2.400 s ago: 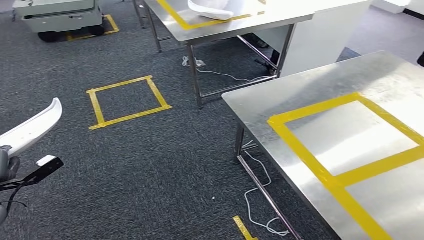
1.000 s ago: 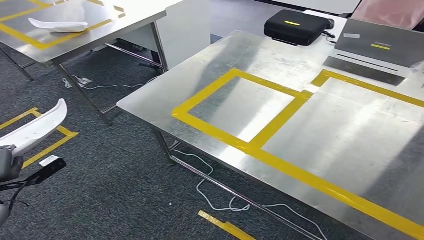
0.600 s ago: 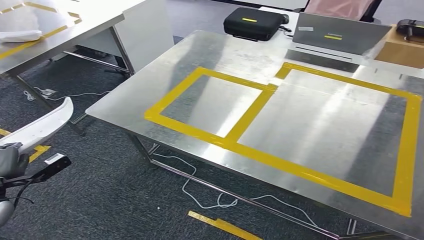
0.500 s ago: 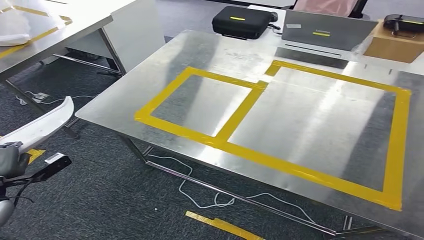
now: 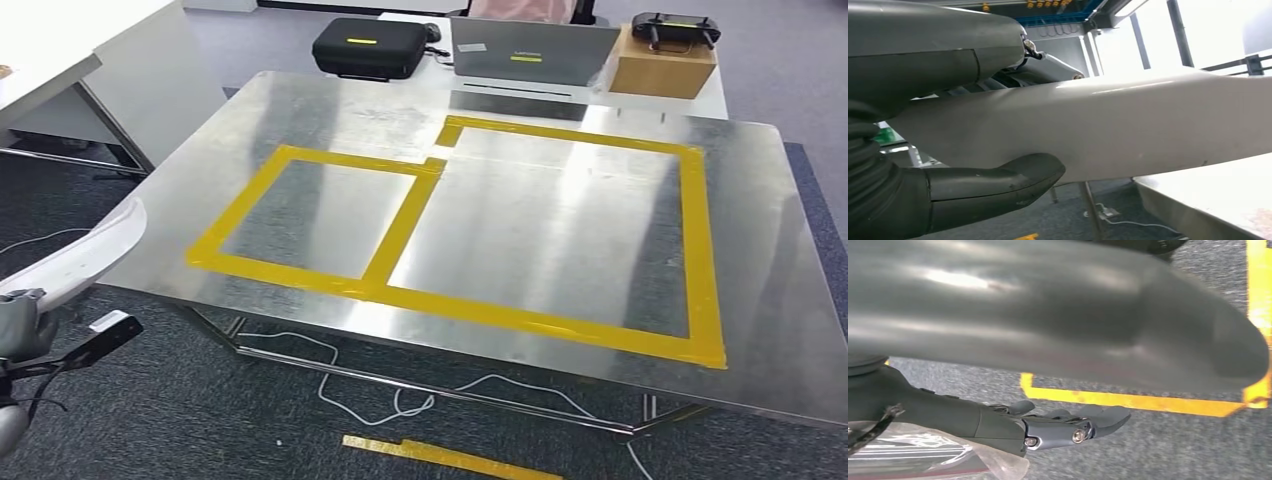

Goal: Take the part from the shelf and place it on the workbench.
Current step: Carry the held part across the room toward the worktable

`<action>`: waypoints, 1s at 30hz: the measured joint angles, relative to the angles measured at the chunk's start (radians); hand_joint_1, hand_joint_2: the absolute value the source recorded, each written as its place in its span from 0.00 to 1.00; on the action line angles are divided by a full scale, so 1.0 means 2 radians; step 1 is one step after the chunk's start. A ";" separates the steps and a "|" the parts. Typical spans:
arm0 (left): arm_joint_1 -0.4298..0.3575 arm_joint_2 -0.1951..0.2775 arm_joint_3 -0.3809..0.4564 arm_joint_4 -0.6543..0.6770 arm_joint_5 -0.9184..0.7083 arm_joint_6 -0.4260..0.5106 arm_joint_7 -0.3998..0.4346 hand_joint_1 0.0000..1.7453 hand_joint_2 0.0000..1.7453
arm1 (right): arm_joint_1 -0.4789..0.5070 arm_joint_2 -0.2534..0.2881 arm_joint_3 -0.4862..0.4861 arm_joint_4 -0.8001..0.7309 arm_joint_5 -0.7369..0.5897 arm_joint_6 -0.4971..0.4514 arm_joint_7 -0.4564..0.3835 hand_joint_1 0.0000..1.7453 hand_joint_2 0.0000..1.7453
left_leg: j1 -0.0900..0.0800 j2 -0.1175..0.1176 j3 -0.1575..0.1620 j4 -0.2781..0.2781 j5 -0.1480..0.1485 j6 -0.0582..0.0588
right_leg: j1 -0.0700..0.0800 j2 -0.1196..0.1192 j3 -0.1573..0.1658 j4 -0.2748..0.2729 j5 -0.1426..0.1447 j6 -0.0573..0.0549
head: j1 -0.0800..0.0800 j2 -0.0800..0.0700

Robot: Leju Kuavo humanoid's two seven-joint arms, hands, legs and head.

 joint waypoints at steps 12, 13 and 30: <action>-0.001 -0.004 -0.006 0.000 0.000 0.000 0.000 1.00 1.00 | -0.001 -0.001 0.001 0.000 -0.001 -0.001 0.000 0.00 0.00 | -0.002 0.065 0.006 -0.005 -0.002 0.005 | -0.002 -0.087 0.000 0.016 -0.011 0.012 | 0.005 0.000; -0.002 -0.004 -0.006 0.000 0.000 0.000 0.000 1.00 1.00 | -0.001 -0.001 0.001 0.000 -0.001 -0.001 0.000 0.00 0.00 | -0.004 0.069 0.007 -0.004 -0.003 0.003 | -0.001 -0.090 0.008 0.002 -0.009 0.010 | 0.005 0.000; -0.006 -0.005 -0.007 0.003 0.002 0.001 -0.001 1.00 1.00 | -0.001 0.000 0.003 0.000 0.009 -0.014 -0.006 0.00 0.00 | -0.002 0.024 -0.002 -0.003 0.005 -0.005 | 0.005 -0.044 0.010 -0.001 -0.007 -0.010 | 0.000 0.000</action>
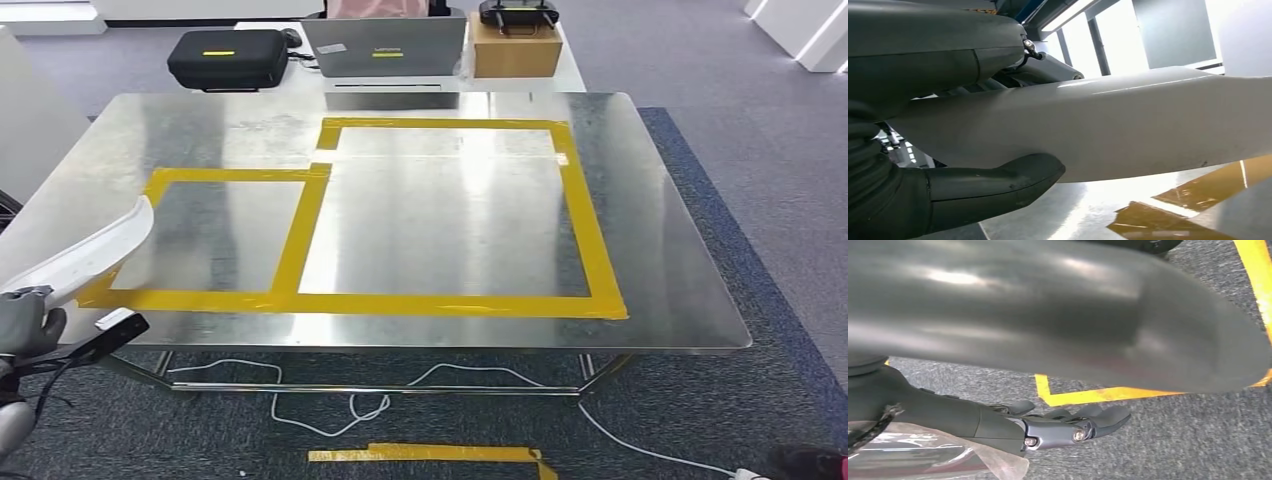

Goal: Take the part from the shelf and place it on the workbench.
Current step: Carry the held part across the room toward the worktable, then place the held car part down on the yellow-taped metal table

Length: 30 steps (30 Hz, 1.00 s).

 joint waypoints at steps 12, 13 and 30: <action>-0.021 -0.022 -0.013 0.009 0.018 -0.001 -0.011 1.00 1.00 | 0.000 0.000 0.001 0.002 0.013 -0.002 -0.006 0.00 0.00 | -0.005 0.000 -0.001 0.000 0.001 0.007 | -0.005 0.000 0.002 -0.005 0.004 0.009 | 0.000 0.000; -0.022 -0.023 -0.015 0.011 0.018 -0.001 -0.011 1.00 1.00 | 0.000 0.000 0.001 0.003 0.013 -0.003 -0.006 0.00 0.00 | -0.005 0.000 -0.001 0.000 0.001 0.007 | -0.005 0.000 0.002 -0.005 0.004 0.009 | 0.000 0.000; -0.035 -0.042 -0.031 0.020 0.023 0.004 -0.022 1.00 1.00 | -0.002 -0.001 0.001 0.009 0.016 -0.004 -0.010 0.00 0.00 | -0.003 0.000 -0.001 0.000 0.001 0.007 | -0.003 0.000 0.000 -0.004 0.004 0.010 | 0.000 0.000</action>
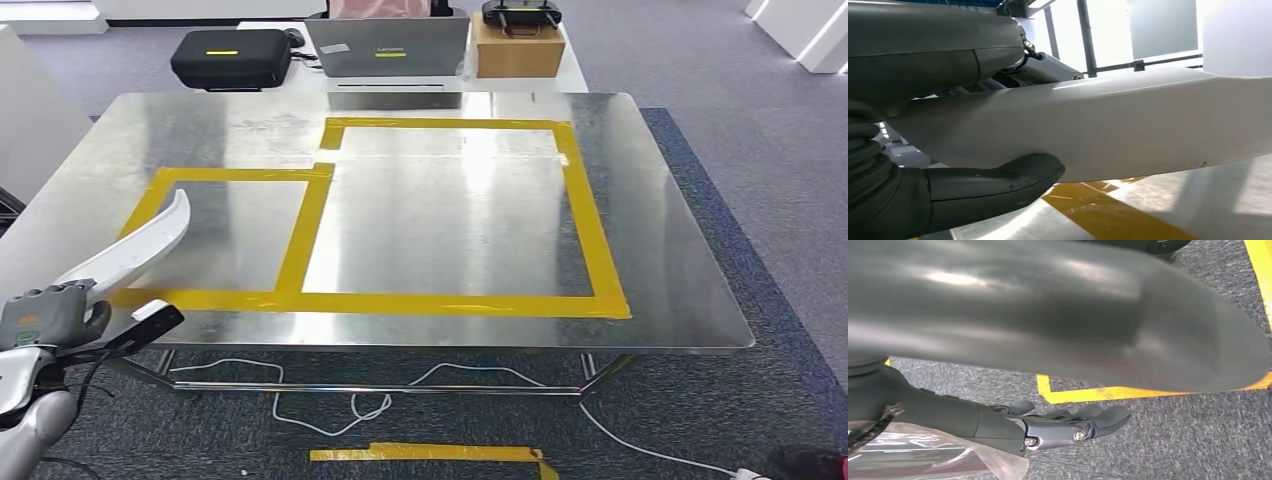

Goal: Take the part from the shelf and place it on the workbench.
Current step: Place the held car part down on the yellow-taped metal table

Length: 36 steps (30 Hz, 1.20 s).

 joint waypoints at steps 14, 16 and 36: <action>-0.078 -0.079 -0.115 0.057 -0.022 0.016 -0.019 1.00 1.00 | -0.018 -0.005 0.018 0.030 0.003 -0.011 -0.016 0.00 0.00 | 0.000 0.000 0.000 0.000 0.000 0.000 | -0.001 0.000 0.000 0.000 0.001 0.001 | 0.000 0.000; -0.088 -0.090 -0.130 0.065 -0.023 0.018 -0.021 1.00 1.00 | -0.023 -0.007 0.022 0.038 0.001 -0.016 -0.019 0.00 0.00 | 0.000 0.000 0.000 0.000 0.000 0.000 | -0.001 0.000 0.000 0.000 0.001 0.001 | 0.000 0.000; -0.157 -0.121 -0.196 0.131 -0.054 -0.011 0.015 1.00 1.00 | -0.031 -0.028 0.078 0.079 -0.058 -0.033 -0.025 0.00 0.00 | 0.000 0.000 0.000 0.000 0.000 0.000 | 0.000 0.000 0.000 0.000 0.001 0.001 | 0.000 0.000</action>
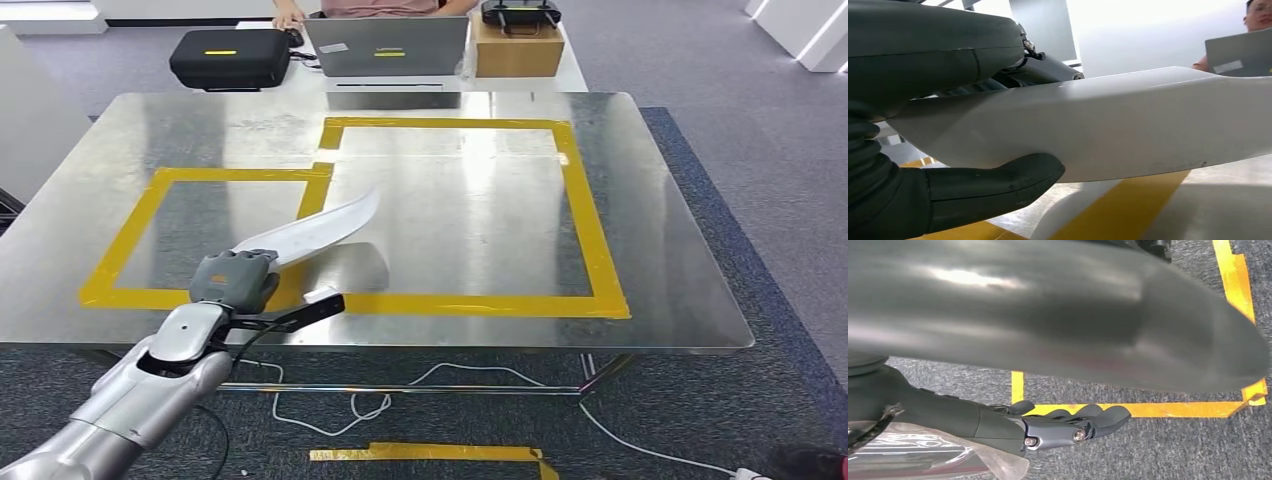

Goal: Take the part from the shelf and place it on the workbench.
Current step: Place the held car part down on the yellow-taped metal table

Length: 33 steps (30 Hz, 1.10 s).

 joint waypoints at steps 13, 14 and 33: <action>-0.011 0.038 0.014 0.041 -0.027 -0.013 0.027 1.00 1.00 | 0.012 -0.003 0.017 -0.009 -0.025 -0.005 0.005 0.00 0.00 | 0.000 0.000 0.000 0.000 0.000 0.000 | 0.000 0.000 0.000 0.000 0.000 0.000 | 0.000 0.000; -0.011 0.039 0.016 0.044 -0.029 -0.013 0.027 1.00 1.00 | 0.012 -0.003 0.018 -0.009 -0.026 -0.006 0.004 0.00 0.00 | 0.000 0.000 0.000 0.000 0.000 0.000 | 0.000 0.000 0.000 0.000 0.000 0.000 | 0.000 0.000; -0.006 0.041 0.025 0.056 -0.025 0.007 0.011 0.00 0.00 | 0.013 -0.008 0.041 -0.009 -0.040 -0.012 0.005 0.00 0.00 | 0.000 0.000 0.000 0.000 0.000 0.000 | 0.000 0.000 0.000 0.000 0.000 0.000 | 0.000 0.000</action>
